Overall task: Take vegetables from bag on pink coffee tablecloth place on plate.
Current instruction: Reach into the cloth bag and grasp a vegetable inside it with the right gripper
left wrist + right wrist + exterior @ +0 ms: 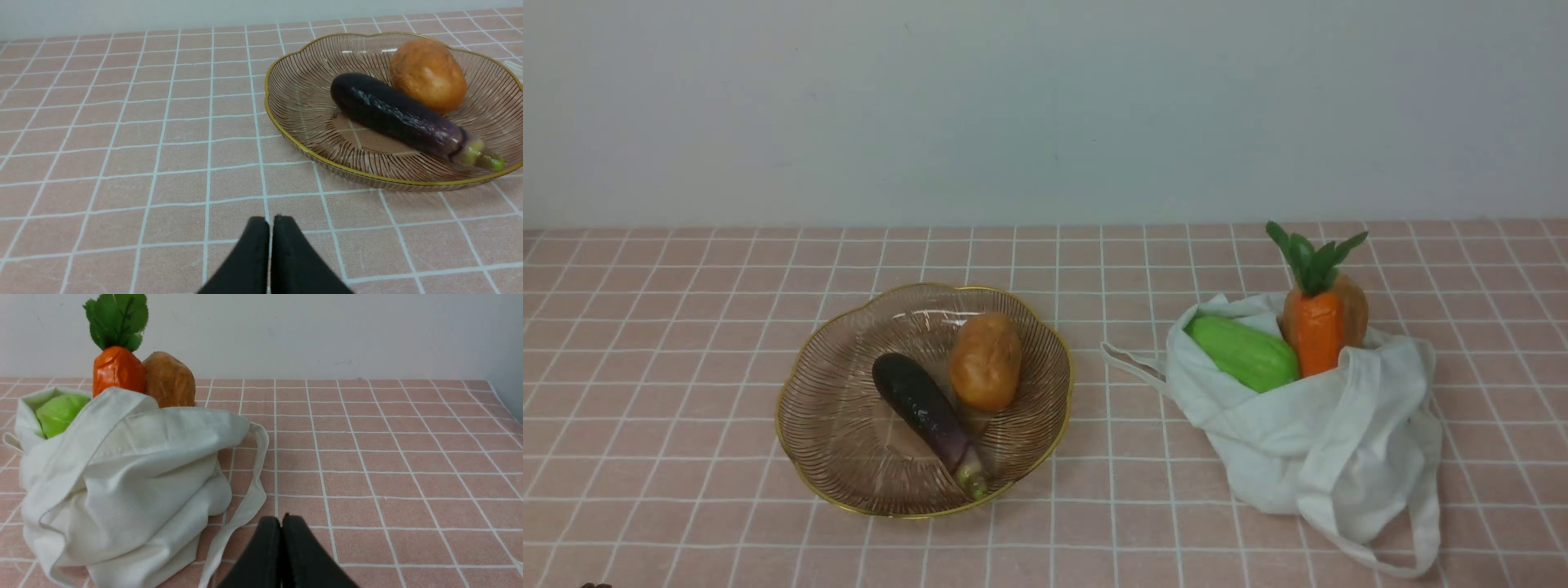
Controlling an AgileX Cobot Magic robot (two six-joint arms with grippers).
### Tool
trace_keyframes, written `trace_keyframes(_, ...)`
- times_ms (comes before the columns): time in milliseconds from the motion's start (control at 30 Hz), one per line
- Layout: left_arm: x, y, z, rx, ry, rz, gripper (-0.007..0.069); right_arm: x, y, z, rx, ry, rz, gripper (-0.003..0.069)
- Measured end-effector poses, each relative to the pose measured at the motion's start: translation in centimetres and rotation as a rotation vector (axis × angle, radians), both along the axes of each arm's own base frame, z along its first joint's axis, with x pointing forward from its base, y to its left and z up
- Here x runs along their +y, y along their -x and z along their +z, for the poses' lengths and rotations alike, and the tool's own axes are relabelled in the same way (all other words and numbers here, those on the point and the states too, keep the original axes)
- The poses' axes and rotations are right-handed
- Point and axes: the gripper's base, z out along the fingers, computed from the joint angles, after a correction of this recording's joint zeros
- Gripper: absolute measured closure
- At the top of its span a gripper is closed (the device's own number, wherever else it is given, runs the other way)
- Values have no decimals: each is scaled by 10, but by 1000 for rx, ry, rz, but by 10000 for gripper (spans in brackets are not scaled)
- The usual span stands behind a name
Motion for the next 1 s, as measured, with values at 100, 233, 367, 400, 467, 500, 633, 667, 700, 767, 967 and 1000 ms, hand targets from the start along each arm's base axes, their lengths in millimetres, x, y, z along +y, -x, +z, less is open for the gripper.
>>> trace_keyframes(100,0,0,0,0,0,0,630,0,0,1,-9,14,-1,673)
trace_keyframes(233,0,0,0,0,0,0,630,2,-2,12,-156,-159,-3,673)
trace_keyframes(367,0,0,0,0,0,0,630,-1,0,35,-414,-500,-15,673)
trace_keyframes(400,0,0,0,0,0,0,630,-2,0,38,-457,-542,-18,673)
trace_keyframes(467,0,0,0,0,0,0,630,-4,2,42,-504,-575,-22,673)
trace_keyframes(500,0,0,0,0,0,0,630,-5,2,44,-526,-584,-23,673)
trace_keyframes(633,0,0,0,0,0,0,630,-6,3,47,-566,-578,-30,673)
trace_keyframes(667,0,0,0,0,0,0,630,-6,3,47,-566,-580,-30,673)
trace_keyframes(700,0,0,0,0,0,0,630,-6,3,47,-569,-583,-31,673)
trace_keyframes(767,0,0,0,0,0,0,630,-7,4,48,-588,-615,-34,673)
trace_keyframes(967,0,0,0,0,0,0,630,-10,15,85,-755,-789,17,673)
trace_keyframes(1000,0,0,0,0,0,0,630,-9,16,94,-759,-793,29,673)
